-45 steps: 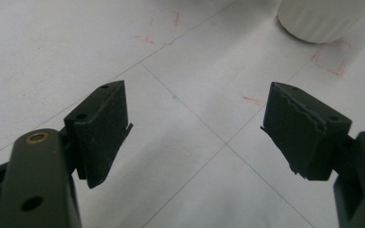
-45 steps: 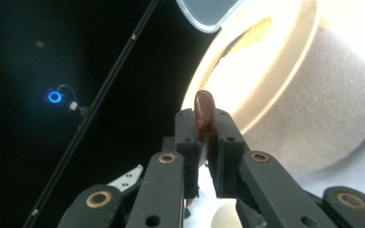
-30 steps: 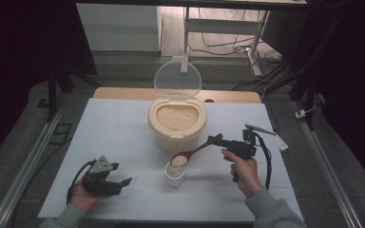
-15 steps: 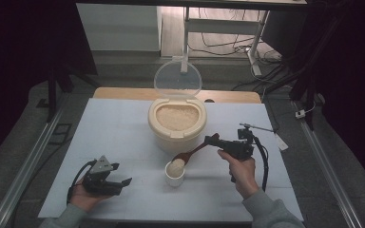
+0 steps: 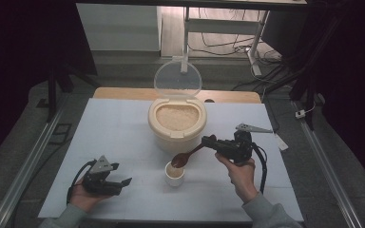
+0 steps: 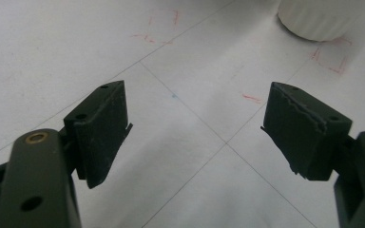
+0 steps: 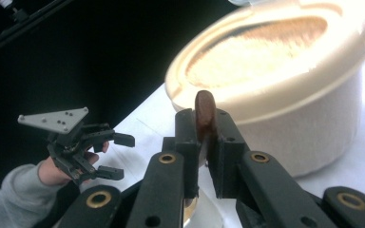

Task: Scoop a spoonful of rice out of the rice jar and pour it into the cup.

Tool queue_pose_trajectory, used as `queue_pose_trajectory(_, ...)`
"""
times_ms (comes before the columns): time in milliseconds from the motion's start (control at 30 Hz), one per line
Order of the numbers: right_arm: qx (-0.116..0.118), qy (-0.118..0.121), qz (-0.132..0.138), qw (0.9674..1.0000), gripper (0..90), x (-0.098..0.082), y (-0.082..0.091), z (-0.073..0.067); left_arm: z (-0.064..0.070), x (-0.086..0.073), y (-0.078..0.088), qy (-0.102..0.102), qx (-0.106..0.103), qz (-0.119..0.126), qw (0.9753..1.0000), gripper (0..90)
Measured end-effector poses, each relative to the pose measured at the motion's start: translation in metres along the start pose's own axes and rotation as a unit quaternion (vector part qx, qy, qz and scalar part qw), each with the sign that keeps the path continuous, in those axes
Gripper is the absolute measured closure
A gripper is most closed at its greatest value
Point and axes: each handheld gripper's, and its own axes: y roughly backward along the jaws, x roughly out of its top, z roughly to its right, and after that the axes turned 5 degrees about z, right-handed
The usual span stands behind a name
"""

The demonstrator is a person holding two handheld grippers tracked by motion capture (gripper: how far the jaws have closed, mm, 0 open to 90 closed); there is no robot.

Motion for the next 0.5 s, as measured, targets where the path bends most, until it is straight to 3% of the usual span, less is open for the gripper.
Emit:
queue_pose_trajectory(133, 0.010, 0.029, 0.005, 0.9995, 82.5, 0.001, 0.002, -0.005, 0.000, 0.000, -0.001, -0.001, 0.000, -0.001, 1.0000, 22.9)
queue_pose_trajectory(500, 0.020, 0.023, 0.029, 0.9991, 82.4, 0.008, 0.017, -0.001, -0.001, 0.000, 0.000, -0.001, 0.001, 0.000, 1.0000, 23.0)
